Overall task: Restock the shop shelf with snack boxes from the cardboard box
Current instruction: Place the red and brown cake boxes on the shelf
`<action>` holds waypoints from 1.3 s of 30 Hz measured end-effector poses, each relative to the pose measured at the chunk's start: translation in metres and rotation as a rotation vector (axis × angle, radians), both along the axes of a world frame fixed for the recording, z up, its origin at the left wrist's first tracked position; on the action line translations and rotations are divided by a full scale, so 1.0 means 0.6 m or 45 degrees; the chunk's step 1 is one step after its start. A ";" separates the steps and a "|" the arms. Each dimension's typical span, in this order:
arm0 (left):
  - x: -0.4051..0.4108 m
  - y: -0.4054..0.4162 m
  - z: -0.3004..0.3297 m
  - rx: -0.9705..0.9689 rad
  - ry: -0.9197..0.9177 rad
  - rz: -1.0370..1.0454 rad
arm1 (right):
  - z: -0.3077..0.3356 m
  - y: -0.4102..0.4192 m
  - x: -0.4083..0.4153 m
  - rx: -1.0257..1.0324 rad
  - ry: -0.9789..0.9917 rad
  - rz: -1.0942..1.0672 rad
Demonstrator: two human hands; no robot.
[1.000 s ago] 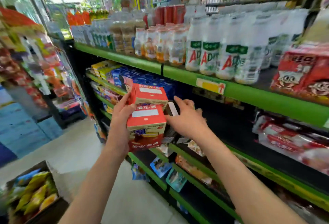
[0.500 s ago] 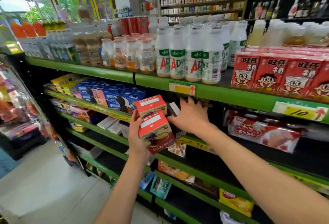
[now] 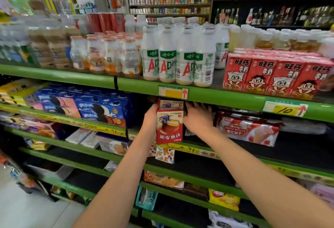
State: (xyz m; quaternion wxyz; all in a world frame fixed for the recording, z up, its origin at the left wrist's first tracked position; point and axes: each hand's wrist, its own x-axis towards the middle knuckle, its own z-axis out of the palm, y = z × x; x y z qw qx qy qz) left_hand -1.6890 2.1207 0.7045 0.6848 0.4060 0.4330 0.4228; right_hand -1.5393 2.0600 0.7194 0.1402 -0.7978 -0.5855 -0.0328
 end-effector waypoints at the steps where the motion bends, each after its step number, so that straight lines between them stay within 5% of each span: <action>1: 0.003 0.006 0.002 0.015 0.041 -0.013 | -0.005 -0.005 0.000 0.077 -0.050 0.042; 5: -0.001 0.017 -0.009 0.031 0.061 -0.069 | -0.021 -0.022 -0.013 0.283 -0.298 0.105; 12: -0.015 0.032 -0.016 0.067 0.098 -0.095 | -0.031 -0.053 -0.041 0.534 -0.287 0.131; 19: -0.019 0.033 -0.016 0.034 -0.046 -0.093 | -0.029 -0.079 -0.082 0.336 0.663 0.188; 27: -0.027 0.024 -0.020 0.146 0.073 0.206 | -0.006 -0.065 -0.084 0.340 0.875 0.095; 34: -0.074 0.007 -0.041 0.242 0.266 0.085 | -0.018 -0.088 -0.081 0.340 0.857 0.161; 36: -0.103 -0.010 -0.056 0.249 0.250 0.039 | -0.026 -0.100 -0.086 0.349 1.131 0.102; 39: -0.151 -0.040 -0.074 0.159 0.077 -0.077 | -0.042 -0.110 -0.103 0.331 2.021 0.049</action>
